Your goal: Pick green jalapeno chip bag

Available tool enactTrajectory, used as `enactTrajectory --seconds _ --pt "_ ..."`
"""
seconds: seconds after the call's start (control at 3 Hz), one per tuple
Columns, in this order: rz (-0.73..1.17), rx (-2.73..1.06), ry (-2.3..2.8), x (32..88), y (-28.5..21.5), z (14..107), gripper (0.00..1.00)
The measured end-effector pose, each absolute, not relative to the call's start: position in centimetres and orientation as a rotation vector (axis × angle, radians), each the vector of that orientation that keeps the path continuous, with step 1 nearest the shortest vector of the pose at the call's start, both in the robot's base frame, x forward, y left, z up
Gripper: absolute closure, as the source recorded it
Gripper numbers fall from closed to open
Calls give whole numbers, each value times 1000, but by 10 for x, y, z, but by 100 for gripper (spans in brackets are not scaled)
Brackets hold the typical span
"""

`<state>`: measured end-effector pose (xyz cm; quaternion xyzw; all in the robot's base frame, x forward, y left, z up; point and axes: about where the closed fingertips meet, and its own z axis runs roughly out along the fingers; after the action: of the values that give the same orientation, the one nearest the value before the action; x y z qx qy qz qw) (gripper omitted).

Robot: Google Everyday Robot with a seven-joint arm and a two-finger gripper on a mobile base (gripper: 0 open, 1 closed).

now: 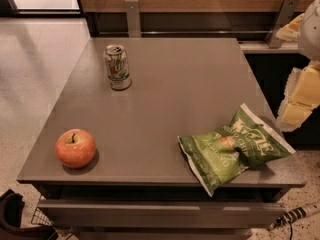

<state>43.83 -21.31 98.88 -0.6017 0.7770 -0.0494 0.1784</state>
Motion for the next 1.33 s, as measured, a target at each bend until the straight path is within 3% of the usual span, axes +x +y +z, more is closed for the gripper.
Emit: enactTrajectory --seconds 0.67,1.33 --pt "-89 -1738 2210 441 -207 960 0" --pt "193 -1785 2094 439 -185 870 0"
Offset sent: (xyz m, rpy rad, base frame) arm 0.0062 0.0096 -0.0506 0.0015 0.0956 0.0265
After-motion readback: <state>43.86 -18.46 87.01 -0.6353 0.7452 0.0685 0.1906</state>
